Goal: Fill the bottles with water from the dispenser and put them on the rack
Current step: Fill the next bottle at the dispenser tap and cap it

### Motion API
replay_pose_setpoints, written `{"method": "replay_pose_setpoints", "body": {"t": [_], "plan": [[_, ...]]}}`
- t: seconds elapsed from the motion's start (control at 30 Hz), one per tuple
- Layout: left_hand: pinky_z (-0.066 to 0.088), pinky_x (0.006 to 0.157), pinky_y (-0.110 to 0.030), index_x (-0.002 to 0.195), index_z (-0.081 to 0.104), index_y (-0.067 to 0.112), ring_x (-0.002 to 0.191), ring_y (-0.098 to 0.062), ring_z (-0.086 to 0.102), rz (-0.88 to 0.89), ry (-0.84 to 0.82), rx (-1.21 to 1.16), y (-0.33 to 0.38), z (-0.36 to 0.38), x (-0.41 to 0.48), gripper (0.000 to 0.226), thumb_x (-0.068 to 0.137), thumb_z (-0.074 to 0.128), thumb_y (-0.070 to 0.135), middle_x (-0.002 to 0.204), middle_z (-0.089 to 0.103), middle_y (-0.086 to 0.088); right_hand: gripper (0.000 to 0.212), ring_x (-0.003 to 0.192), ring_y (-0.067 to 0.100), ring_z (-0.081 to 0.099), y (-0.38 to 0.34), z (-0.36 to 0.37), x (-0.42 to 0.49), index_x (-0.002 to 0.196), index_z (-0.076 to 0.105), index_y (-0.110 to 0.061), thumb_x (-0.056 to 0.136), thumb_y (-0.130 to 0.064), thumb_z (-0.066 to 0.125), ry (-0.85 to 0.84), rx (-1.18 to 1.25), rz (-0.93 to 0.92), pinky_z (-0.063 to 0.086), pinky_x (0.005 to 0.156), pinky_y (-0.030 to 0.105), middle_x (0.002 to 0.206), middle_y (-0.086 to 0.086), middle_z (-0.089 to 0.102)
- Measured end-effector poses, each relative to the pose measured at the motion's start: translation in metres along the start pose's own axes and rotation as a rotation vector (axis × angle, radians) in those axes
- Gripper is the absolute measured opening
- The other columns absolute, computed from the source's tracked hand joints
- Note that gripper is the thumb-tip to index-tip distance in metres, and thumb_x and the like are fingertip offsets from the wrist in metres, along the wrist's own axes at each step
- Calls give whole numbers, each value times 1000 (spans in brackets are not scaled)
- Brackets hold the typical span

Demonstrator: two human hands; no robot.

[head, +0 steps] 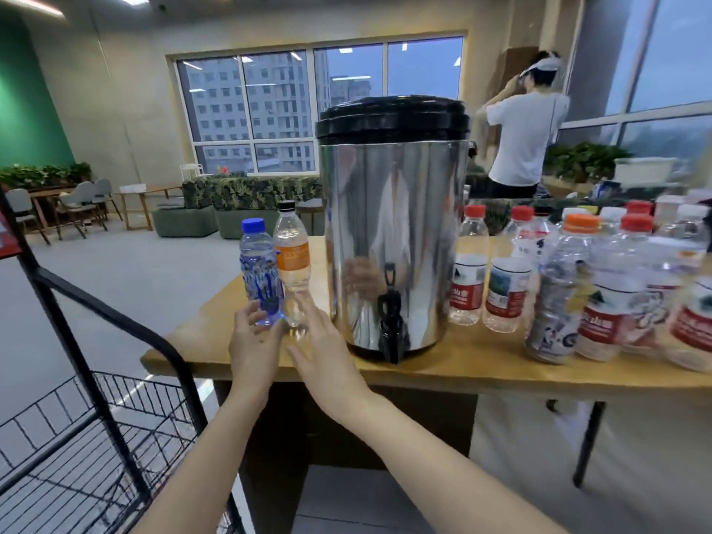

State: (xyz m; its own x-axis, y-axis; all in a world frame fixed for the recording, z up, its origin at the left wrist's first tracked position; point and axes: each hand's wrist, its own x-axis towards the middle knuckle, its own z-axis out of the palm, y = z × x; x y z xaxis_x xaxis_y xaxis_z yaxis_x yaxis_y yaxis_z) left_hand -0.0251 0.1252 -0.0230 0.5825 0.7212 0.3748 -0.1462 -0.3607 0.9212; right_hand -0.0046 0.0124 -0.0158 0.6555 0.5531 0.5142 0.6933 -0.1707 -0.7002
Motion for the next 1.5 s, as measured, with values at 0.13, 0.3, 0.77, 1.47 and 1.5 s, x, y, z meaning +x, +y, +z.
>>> {"method": "replay_pose_setpoints", "body": {"t": [0.13,0.3,0.77,1.47,1.5], "plan": [[45,75,-19,119,52,21,88,-1,57,136,-10,-54,37,11,-67,26,96,60,13,98,60,7,53,119,0,49,-8,-79,-70,143,40,-23,95,-10,58,34,-47,-149,39,104,17,134,-7,50],[42,70,-12,106,54,25,79,-5,56,281,-102,-137,70,47,-145,11,98,56,17,86,58,2,41,103,6,55,44,-170,-117,127,49,-19,91,-7,63,355,-216,-95,49,92,28,112,-7,53],[38,100,-27,149,33,17,130,-15,45,-7,-704,-51,108,276,-140,74,89,69,41,146,46,0,67,139,21,35,149,-246,-114,148,28,-11,90,-3,62,619,-168,385,30,116,44,150,7,39],[52,75,-35,132,53,16,92,-20,63,732,-302,765,39,112,-192,96,47,90,41,106,66,1,89,65,17,61,41,-270,-103,60,52,-17,73,-85,-5,-63,-720,433,51,75,39,64,0,61],[53,72,-36,129,56,13,88,-22,64,781,-283,849,34,106,-194,98,42,92,42,102,67,-2,88,73,21,60,45,-259,-103,66,54,-17,77,-83,-2,-91,-797,472,49,78,40,74,1,61]]}}
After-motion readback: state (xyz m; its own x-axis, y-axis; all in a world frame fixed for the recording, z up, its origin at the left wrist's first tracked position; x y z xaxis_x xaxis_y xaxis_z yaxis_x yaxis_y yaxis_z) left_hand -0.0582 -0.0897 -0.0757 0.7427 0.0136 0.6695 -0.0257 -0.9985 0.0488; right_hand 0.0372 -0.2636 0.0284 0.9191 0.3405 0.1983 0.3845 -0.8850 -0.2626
